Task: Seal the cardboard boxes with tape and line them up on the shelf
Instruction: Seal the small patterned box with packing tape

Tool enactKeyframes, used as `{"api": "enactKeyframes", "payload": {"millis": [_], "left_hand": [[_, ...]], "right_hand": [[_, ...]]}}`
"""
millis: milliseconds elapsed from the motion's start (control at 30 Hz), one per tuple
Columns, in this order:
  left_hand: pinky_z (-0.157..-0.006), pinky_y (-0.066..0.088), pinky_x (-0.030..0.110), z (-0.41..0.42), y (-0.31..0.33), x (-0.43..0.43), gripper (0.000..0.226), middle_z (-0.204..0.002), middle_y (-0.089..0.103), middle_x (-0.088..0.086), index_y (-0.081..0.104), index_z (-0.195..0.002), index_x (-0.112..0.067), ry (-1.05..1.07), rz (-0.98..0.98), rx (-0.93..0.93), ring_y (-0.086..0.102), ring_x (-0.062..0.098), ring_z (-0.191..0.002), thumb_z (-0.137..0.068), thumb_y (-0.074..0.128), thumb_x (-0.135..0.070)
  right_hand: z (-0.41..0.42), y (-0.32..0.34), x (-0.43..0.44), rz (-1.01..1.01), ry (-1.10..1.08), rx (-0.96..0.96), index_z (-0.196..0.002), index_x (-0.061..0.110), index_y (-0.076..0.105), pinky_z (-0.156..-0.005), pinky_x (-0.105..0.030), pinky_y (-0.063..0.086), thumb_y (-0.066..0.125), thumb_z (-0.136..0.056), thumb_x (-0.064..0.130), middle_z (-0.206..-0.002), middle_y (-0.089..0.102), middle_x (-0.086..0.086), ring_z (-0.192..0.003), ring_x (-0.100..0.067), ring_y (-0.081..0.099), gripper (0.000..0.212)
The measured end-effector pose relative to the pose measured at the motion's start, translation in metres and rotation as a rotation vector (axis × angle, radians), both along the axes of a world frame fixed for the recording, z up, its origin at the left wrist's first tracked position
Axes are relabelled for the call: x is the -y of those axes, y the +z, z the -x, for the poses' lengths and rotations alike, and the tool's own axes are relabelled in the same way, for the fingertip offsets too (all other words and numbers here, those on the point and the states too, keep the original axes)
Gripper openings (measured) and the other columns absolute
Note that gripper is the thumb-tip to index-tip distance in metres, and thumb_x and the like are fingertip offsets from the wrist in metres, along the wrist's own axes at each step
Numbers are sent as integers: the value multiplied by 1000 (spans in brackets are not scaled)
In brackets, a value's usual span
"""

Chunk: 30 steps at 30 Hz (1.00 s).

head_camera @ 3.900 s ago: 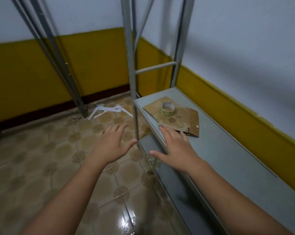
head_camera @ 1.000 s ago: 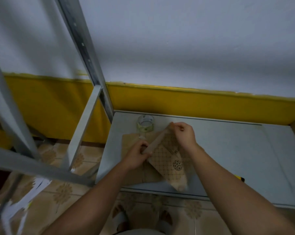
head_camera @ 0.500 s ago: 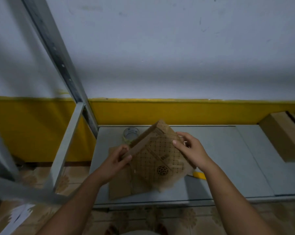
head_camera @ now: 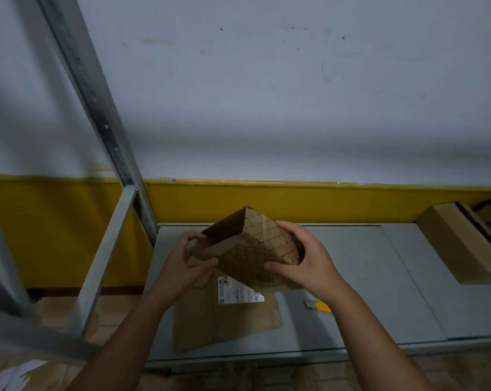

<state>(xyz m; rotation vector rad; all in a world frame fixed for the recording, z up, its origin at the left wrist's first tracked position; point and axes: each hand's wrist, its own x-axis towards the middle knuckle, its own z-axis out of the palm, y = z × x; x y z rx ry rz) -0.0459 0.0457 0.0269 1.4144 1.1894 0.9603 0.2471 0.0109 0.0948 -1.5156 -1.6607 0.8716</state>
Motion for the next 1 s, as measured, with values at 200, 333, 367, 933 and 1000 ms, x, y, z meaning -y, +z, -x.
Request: {"api": "enactKeyframes", "payload": {"millis": [200, 333, 367, 933, 1000], "left_hand": [[-94, 61, 33, 6, -9, 1, 112, -161, 35, -19, 27, -157, -52, 83, 137, 179, 54, 4, -135, -73, 97, -27], [-101, 58, 30, 7, 0, 4, 83, -139, 65, -20, 45, -149, -42, 23, 95, 181, 61, 5, -131, -83, 90, -24], [-98, 56, 22, 5, 6, 6, 76, -131, 67, -29, 46, -145, -41, 18, 68, 166, 62, -4, -125, -86, 84, -14], [-101, 58, 45, 24, 16, 16, 69, -152, 56, -10, 39, -156, -44, 64, -139, 75, 56, 18, -139, -94, 68, -47], [-101, 59, 46, 23, 15, 17, 66, -152, 55, -10, 39, -157, -49, 69, -132, 68, 54, 17, -140, -95, 64, -54]], "right_hand": [[-3, -14, 1, 58, -17, -273, -135, 29, 62, -96, -44, 59, 95, -71, 17, -129, 69, 4, -119, -16, 66, 73], [-4, -27, 1, 130, 5, -446, -140, 15, 56, -103, -58, 52, 87, -77, 4, -133, 68, -8, -123, -28, 65, 71], [-3, -31, 1, 157, 17, -466, -141, 15, 55, -105, -61, 50, 87, -78, 5, -134, 68, -9, -124, -30, 64, 71], [21, -29, 9, 108, 79, -255, -144, 32, 53, -110, -49, 48, 64, -100, 25, -137, 63, 4, -131, -14, 58, 47], [28, -32, 12, 110, 63, -280, -144, 30, 53, -110, -45, 47, 61, -100, 25, -136, 65, 7, -130, -12, 59, 45]]}}
